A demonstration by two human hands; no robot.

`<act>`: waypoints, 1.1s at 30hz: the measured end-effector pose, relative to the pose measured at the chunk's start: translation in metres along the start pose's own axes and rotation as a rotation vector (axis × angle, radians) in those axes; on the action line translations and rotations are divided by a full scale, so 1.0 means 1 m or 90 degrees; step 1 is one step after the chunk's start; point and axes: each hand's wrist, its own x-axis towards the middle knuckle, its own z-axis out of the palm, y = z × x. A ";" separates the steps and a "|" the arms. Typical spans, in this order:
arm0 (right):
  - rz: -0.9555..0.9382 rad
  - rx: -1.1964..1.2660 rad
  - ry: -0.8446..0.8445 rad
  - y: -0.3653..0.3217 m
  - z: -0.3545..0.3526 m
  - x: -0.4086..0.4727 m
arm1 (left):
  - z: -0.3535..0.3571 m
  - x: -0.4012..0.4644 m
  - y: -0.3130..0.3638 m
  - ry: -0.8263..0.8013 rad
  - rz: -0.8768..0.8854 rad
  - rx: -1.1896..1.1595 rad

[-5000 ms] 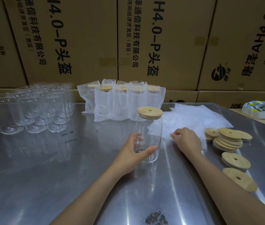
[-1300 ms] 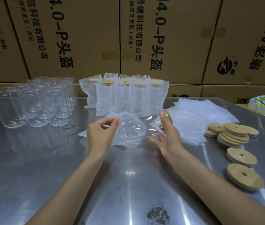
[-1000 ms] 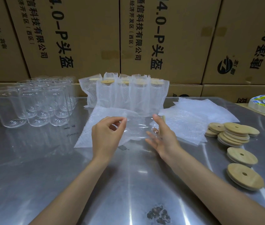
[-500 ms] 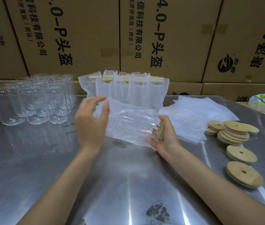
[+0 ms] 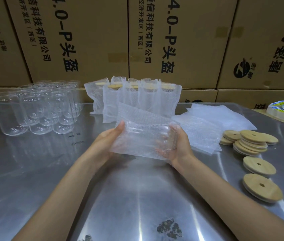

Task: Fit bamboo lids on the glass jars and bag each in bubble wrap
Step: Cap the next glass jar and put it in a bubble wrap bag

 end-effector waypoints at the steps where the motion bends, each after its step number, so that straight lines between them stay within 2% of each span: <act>1: 0.009 0.007 0.007 -0.001 0.000 0.002 | 0.001 -0.001 0.000 -0.018 0.001 0.003; 4: 0.030 0.007 0.009 -0.002 0.000 0.003 | 0.003 -0.005 0.001 -0.059 -0.008 0.015; 10: 0.053 0.013 -0.008 -0.003 0.001 0.000 | -0.002 -0.007 0.002 -0.074 -0.028 0.037; 16: 0.042 -0.049 -0.030 -0.008 0.002 -0.003 | -0.001 -0.006 -0.005 -0.104 -0.032 0.064; 20: -0.074 -0.167 -0.041 -0.012 0.003 -0.004 | 0.002 -0.004 -0.008 -0.056 -0.035 -0.003; 23: -0.221 -0.220 0.093 -0.017 -0.006 0.001 | 0.007 -0.002 -0.009 -0.007 -0.038 -0.077; 25: -0.231 -0.214 0.128 -0.018 -0.010 0.000 | 0.014 -0.001 -0.009 0.007 -0.028 -0.190; 27: -0.165 -0.189 0.068 -0.015 -0.009 0.000 | 0.023 -0.001 -0.009 0.024 -0.017 -0.289; 28: -0.113 -0.174 0.005 -0.012 -0.005 -0.001 | 0.026 -0.001 -0.009 0.042 -0.009 -0.311; 31: 0.046 -0.199 -0.228 0.006 0.009 -0.013 | 0.038 -0.003 -0.011 0.098 0.004 -0.312; 33: 0.079 -0.194 -0.320 0.017 0.020 -0.021 | 0.048 -0.007 -0.013 0.141 0.031 -0.274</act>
